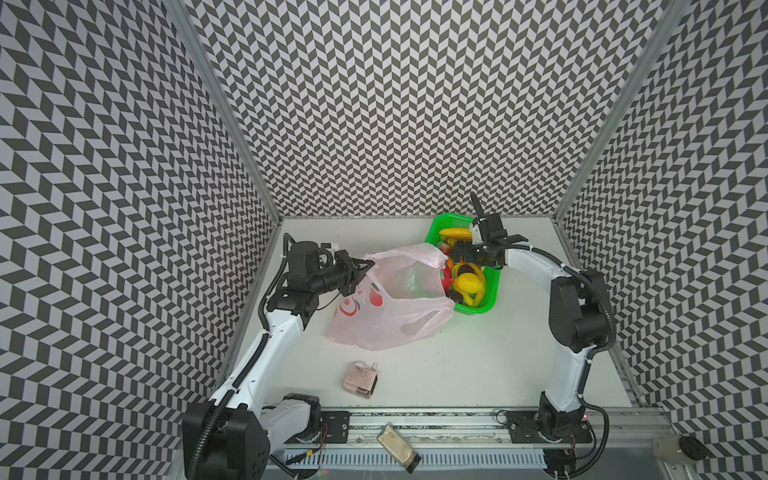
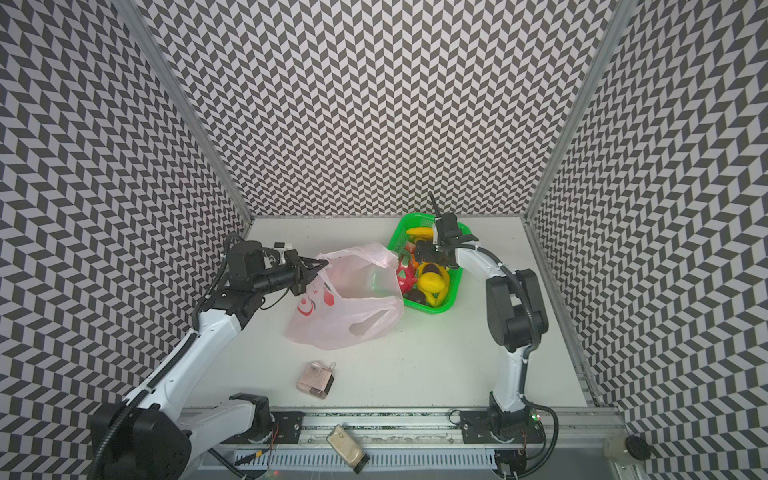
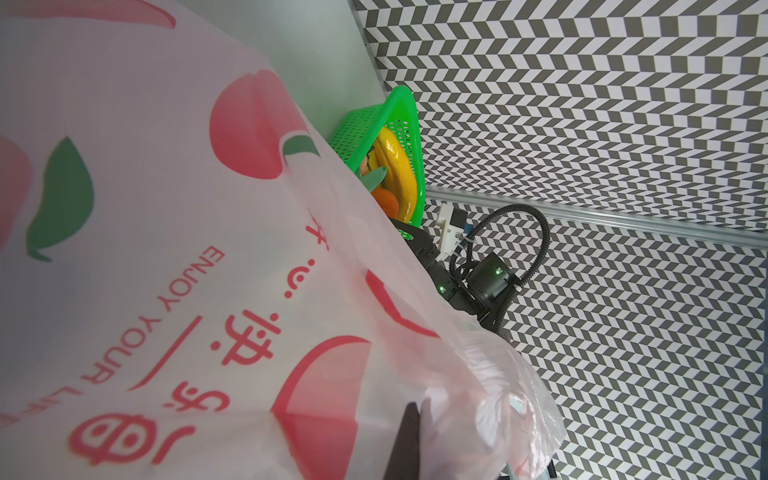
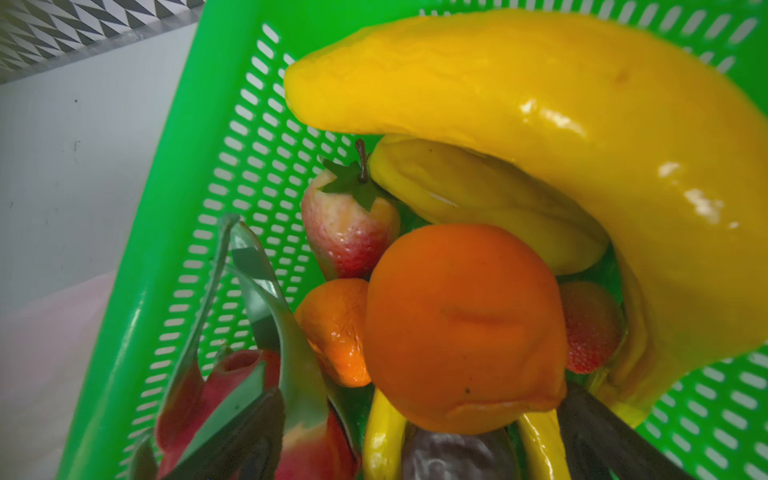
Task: Place the fake fruits into the plastic bag and tie a complex knot
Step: 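Withdraw the right gripper from the bag and reach into the green basket, then grasp the orange persimmon with the right gripper and lift it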
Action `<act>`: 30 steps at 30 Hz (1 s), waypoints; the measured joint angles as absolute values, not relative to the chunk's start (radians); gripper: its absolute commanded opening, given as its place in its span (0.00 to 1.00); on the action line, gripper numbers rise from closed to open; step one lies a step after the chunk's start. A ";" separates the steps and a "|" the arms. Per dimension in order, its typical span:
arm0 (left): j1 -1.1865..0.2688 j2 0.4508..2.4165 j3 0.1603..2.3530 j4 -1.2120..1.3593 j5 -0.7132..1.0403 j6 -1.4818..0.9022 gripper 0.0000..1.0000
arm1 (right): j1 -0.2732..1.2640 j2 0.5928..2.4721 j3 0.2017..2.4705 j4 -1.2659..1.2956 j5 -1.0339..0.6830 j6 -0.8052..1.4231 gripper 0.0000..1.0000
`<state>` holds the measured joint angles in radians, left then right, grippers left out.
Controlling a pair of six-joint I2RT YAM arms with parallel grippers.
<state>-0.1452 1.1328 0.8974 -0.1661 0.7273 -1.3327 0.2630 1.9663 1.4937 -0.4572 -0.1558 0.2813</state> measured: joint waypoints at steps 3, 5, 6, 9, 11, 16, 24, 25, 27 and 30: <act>-0.145 1.130 0.897 -0.166 0.727 -1.333 0.00 | 0.263 1.996 1.515 -0.443 -0.158 0.286 0.96; -0.145 1.129 0.897 -0.166 0.728 -1.333 0.00 | 0.263 2.017 1.529 -0.440 -0.158 0.289 0.95; -0.145 1.129 0.897 -0.166 0.727 -1.333 0.00 | 0.263 2.025 1.534 -0.439 -0.158 0.291 0.94; -0.145 1.129 0.897 -0.166 0.727 -1.333 0.00 | 0.263 2.044 1.540 -0.434 -0.157 0.295 0.90; -0.145 1.128 0.897 -0.166 0.727 -1.332 0.00 | 0.263 2.056 1.549 -0.433 -0.157 0.297 0.87; -0.145 1.121 0.897 -0.167 0.728 -1.332 0.00 | 0.263 2.065 1.563 -0.425 -0.152 0.299 0.81; -0.145 1.121 0.897 -0.167 0.728 -1.329 0.00 | 0.260 2.097 1.611 -0.417 -0.141 0.297 0.74; -0.145 1.121 0.897 -0.167 0.727 -1.329 0.00 | 0.261 2.101 1.614 -0.418 -0.141 0.297 0.75; -0.145 1.121 0.897 -0.167 0.727 -1.329 0.00 | 0.260 2.109 1.623 -0.421 -0.139 0.295 0.76; -0.145 1.121 0.897 -0.168 0.727 -1.329 0.00 | 0.260 2.128 1.653 -0.431 -0.136 0.291 0.79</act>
